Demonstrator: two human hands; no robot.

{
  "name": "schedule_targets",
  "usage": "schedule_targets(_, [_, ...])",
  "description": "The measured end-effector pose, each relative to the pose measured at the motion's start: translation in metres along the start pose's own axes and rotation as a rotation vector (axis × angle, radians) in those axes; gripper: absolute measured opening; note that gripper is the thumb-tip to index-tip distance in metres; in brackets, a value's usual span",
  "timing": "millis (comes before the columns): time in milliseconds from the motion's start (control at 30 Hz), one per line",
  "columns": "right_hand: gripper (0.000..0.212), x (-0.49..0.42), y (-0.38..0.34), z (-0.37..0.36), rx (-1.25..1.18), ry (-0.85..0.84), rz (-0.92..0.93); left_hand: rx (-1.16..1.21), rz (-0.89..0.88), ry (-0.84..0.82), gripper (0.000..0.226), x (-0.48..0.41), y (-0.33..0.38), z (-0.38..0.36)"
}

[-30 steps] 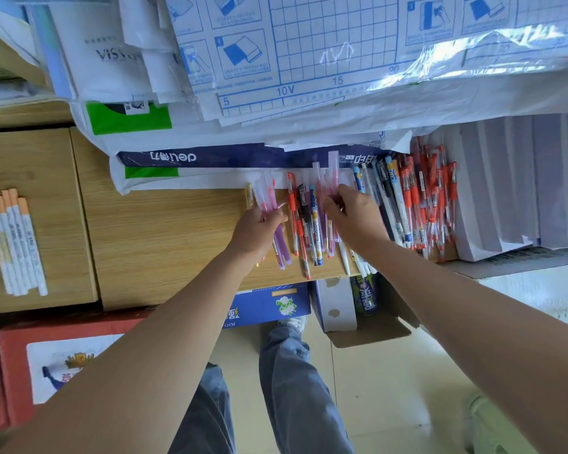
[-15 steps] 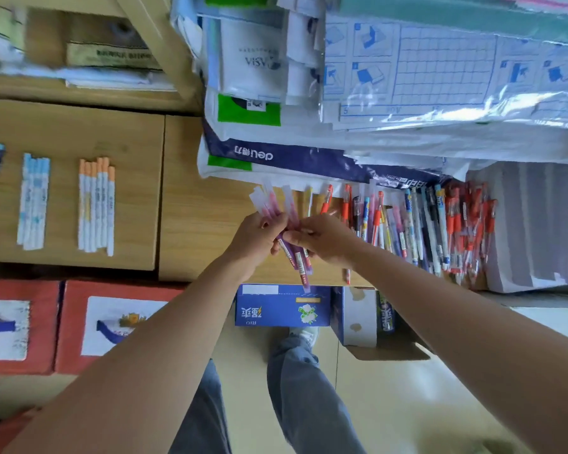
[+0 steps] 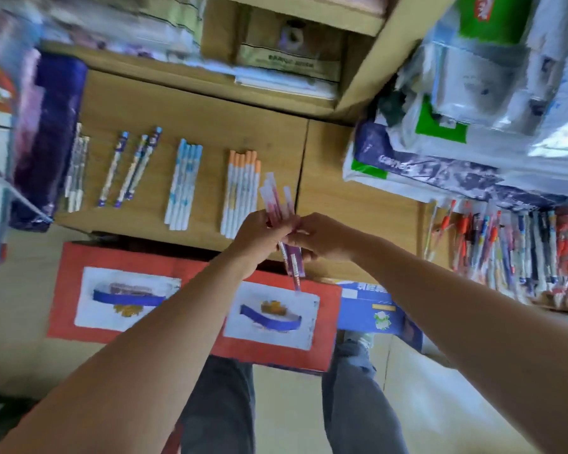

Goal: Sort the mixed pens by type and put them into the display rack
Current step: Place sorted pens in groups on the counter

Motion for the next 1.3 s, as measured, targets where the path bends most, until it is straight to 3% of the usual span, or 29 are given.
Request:
schedule_targets(267, [0.013, -0.061, -0.063, -0.060, -0.067, 0.035, 0.030, 0.012, 0.050, -0.101, 0.024, -0.008, 0.001, 0.116])
schedule_targets(400, [0.025, -0.064, -0.075, -0.069, 0.005, 0.053, 0.060, 0.082, 0.030, -0.133, 0.028, -0.005, 0.010, 0.133])
schedule_targets(500, [0.031, -0.060, -0.075, -0.070, -0.115, 0.051, 0.030, 0.152, 0.010, -0.142, 0.027, -0.003, 0.019, 0.134])
schedule_targets(700, [0.009, -0.051, -0.070, -0.059, -0.209, 0.029, 0.054, 0.234, 0.067, -0.063, 0.019, -0.004, 0.023, 0.127])
schedule_targets(800, [0.008, -0.044, -0.065, -0.051, -0.226, -0.017, 0.045, 0.273, 0.040, 0.020, 0.020, -0.001, 0.027, 0.127])
schedule_targets(967, [0.003, -0.030, -0.064, -0.036, -0.166, -0.137, 0.040, 0.110, -0.073, 0.221, 0.043, 0.003, 0.039, 0.134])
schedule_targets(1133, [0.009, -0.037, -0.076, -0.032, -0.060, -0.150, 0.093, -0.005, -0.143, 0.418, 0.035, -0.002, 0.047, 0.140])
schedule_targets(1300, [0.014, -0.053, -0.087, -0.031, -0.086, -0.094, 0.082, 0.038, -0.097, 0.328, 0.022, -0.010, 0.054, 0.150])
Point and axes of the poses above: each hand's wrist, its own x-axis away from the middle knuckle, its own z-axis out of the back of the hand, y = z × x, the point moved 4 cm from there along -x, towards the middle knuckle, and after that the axes turned 5 degrees about z, right-handed, at the moved point
